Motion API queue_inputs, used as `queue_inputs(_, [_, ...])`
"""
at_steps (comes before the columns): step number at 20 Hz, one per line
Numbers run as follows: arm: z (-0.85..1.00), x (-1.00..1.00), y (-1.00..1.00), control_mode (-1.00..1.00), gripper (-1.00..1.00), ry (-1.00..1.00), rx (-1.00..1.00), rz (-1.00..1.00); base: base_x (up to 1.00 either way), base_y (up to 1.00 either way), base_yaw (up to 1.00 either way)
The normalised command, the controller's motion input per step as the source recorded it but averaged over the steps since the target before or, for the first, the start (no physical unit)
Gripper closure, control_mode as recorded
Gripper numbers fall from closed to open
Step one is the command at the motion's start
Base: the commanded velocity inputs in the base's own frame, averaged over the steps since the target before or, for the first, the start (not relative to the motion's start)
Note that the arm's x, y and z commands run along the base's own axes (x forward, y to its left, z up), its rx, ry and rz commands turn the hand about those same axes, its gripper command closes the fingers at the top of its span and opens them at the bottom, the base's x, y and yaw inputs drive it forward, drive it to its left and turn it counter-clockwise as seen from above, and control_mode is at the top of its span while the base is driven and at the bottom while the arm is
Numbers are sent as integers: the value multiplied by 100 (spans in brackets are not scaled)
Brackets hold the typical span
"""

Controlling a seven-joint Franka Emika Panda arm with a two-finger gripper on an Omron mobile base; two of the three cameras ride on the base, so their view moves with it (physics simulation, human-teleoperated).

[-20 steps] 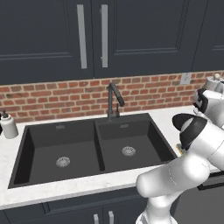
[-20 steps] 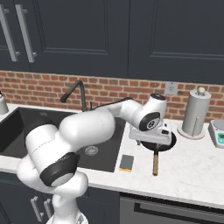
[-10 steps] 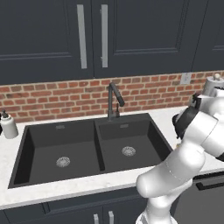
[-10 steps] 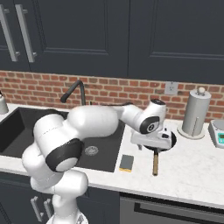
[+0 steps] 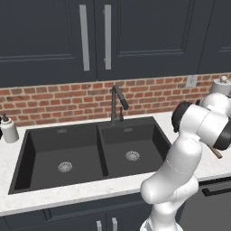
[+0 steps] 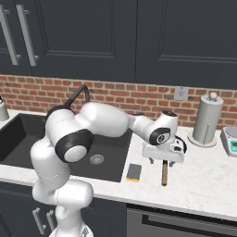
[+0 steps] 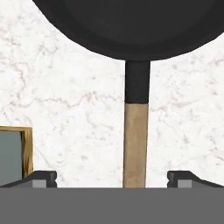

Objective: Pick the pan and sponge and place them into the sink. Then turn on the water.

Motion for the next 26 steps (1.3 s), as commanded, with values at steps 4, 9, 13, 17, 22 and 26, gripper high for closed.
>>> queue_inputs(4, [-26, 14, -8, -100, -100, 4, 2, 0, 0, 0, 0])
queue_inputs(9, [-24, 15, -14, -100, -100, 4, 4, 0, 0, 0, 0])
queue_inputs(13, [-22, 16, -16, -100, -100, 5, 4, 0, 0, 0, 0])
queue_inputs(17, [-23, 14, -13, -100, -100, 3, 4, 0, 0, 0, 0])
queue_inputs(22, [-23, 5, 0, -100, 100, 0, 0, 0, 0, 0, 0])
queue_inputs(26, [-4, 3, 0, -100, 100, 1, 0, 0, 0, 0, 0])
